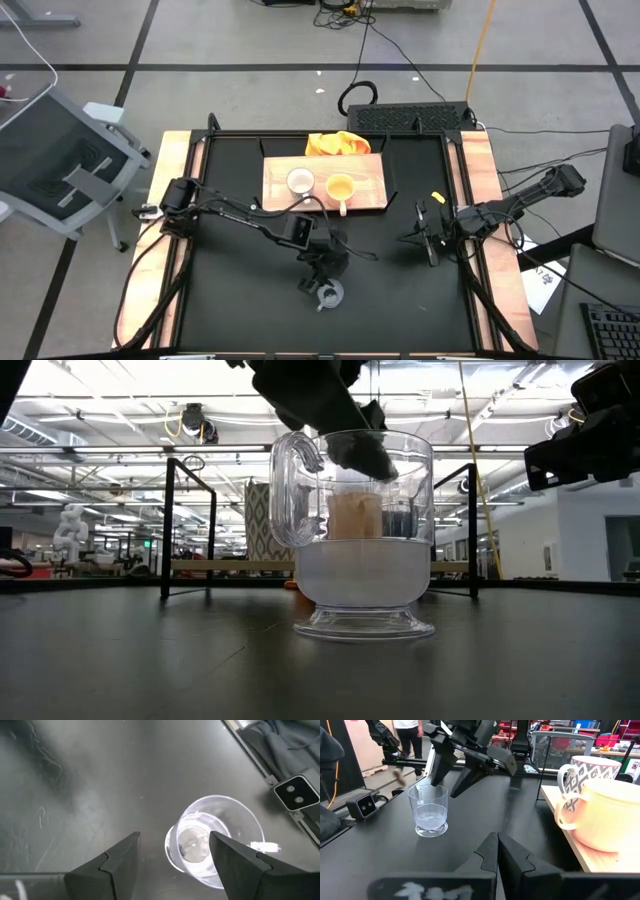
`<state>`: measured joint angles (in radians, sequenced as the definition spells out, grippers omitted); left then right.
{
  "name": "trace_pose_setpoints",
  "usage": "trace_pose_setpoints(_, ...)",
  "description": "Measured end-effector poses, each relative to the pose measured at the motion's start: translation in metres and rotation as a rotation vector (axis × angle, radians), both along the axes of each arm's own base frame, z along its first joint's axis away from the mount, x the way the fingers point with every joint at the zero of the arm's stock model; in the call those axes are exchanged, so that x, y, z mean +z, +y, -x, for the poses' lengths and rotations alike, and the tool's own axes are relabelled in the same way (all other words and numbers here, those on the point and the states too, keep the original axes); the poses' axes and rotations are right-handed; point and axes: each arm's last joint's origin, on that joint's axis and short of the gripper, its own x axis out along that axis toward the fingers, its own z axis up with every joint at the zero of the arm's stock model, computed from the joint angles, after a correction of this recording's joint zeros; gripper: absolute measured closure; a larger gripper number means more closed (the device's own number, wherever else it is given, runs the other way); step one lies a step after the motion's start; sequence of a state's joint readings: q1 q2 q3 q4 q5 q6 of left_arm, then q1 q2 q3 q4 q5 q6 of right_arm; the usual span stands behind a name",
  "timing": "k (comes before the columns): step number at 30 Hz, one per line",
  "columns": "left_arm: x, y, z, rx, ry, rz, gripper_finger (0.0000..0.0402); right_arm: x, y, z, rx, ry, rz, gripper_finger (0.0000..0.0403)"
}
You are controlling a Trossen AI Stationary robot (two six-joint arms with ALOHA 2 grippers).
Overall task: Stack small to large cups/mugs on shelf
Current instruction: Put the transparent cup on the shelf
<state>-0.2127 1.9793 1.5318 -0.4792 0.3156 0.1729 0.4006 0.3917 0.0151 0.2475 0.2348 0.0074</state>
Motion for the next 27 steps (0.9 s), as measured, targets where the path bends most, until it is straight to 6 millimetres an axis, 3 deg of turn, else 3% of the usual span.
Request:
trace_pose_setpoints(22, -0.025, -0.005, -0.004, 0.022, 0.080, 0.000, 0.0165, -0.001, 0.000, 0.000, 0.000, 0.010, 0.004, 0.0403)
trace_pose_setpoints(27, -0.024, -0.005, -0.005, 0.027, 0.073, 0.006, 0.0185, -0.001, 0.000, 0.000, 0.000, 0.013, 0.006, 0.0403)
